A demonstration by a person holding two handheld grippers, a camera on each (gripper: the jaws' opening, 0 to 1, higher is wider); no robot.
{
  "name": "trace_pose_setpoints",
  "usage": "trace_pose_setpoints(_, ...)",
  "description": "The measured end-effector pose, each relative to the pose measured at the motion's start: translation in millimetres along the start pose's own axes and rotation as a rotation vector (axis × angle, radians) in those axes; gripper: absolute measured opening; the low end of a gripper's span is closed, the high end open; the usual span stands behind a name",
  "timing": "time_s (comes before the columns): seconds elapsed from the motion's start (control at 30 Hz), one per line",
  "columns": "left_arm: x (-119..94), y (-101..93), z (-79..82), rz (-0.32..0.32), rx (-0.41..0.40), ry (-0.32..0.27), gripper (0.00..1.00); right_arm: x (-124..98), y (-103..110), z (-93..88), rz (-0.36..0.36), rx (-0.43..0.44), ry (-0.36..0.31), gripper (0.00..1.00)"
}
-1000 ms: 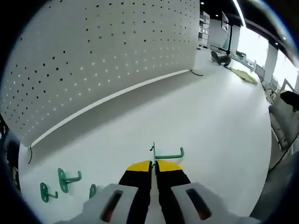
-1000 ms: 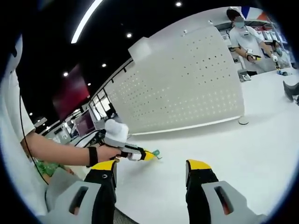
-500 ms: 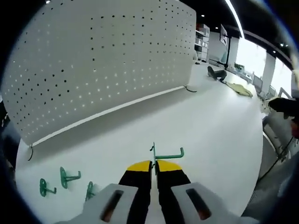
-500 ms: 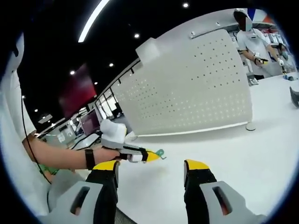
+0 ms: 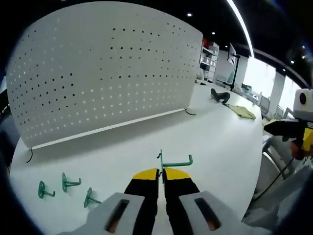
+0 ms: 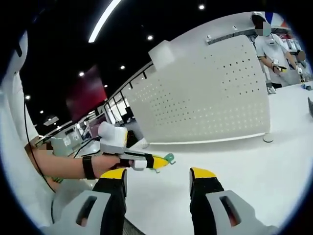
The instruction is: Insert the hook assembly into the mounting plate slot until the hook locks in place.
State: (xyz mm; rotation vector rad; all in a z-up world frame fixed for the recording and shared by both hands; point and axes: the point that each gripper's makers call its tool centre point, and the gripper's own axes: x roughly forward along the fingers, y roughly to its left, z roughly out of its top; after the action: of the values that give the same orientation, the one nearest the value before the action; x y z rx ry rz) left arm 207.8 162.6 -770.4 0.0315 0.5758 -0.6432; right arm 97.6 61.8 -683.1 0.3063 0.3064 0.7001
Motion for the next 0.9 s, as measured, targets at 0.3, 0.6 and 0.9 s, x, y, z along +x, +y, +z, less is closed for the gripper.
trace_pose_setpoints(0.3,-19,-18.6,5.9,-0.054,-0.046,-0.066,0.03,1,8,4.2,0.005,-0.011,-0.021,0.47)
trace_pose_setpoints(0.6,-39,-54.7,19.0,-0.181,-0.083,-0.177,0.04,3,12,1.0,0.006,0.010,-0.019,0.39)
trace_pose_setpoints(0.9,-55,-72.0,26.4,-0.229,-0.082,-0.237,0.04,4,18,1.1,0.019,0.025,-0.023,0.35)
